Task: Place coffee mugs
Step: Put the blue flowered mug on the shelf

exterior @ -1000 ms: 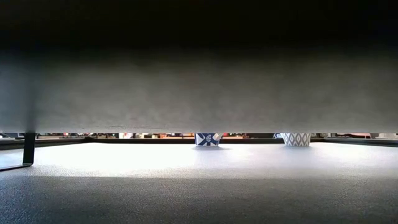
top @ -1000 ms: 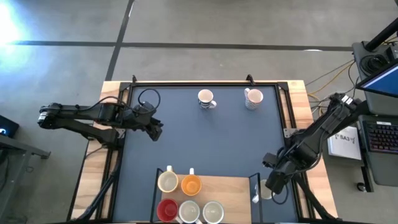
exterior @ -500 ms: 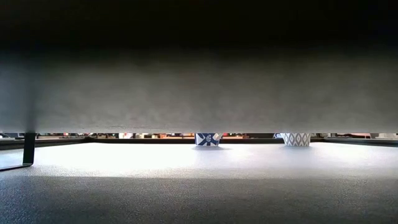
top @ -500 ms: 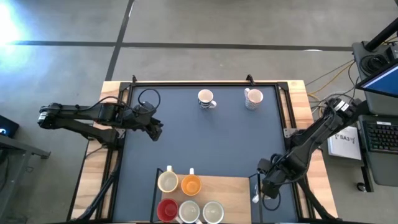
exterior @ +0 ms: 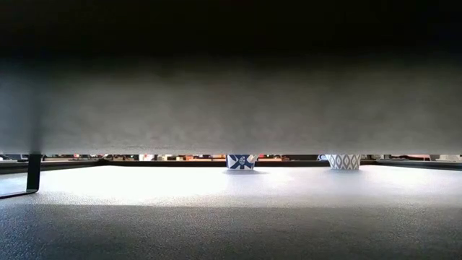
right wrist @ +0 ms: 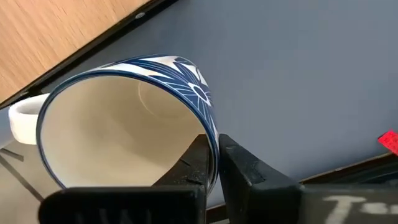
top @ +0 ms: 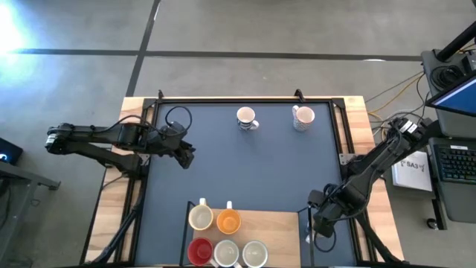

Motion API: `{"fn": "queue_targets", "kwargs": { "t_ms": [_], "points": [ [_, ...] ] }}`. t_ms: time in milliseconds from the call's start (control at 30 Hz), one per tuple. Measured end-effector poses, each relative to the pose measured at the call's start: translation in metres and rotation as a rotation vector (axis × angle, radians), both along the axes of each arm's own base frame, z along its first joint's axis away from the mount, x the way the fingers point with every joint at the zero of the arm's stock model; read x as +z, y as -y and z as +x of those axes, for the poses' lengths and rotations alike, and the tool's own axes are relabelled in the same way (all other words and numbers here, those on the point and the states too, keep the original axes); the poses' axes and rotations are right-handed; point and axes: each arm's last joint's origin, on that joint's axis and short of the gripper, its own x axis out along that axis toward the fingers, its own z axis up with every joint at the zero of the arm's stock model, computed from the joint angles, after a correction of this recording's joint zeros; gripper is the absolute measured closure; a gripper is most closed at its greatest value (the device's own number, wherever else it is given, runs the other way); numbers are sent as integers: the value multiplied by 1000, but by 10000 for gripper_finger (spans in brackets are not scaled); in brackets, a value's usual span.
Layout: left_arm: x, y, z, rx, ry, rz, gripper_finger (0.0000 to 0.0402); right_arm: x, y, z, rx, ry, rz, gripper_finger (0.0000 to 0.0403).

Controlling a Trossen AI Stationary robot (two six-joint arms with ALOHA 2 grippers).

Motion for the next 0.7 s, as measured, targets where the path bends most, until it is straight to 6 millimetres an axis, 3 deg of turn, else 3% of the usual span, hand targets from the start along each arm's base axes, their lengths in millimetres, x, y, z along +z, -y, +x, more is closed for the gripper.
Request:
{"fn": "queue_targets", "kwargs": {
  "t_ms": [233, 500, 700],
  "points": [
    [0, 0, 0, 13, 7, -12, 318, 13, 10, -11, 4, -13, -8, 390],
    [1, 0, 2, 23, 29, -22, 318, 33, 42, -29, -100, -38, -216, 391],
    [2, 0, 4, 24, 50, -23, 318, 46, 66, -25, -219, 51, -318, 391]
  ]
}}
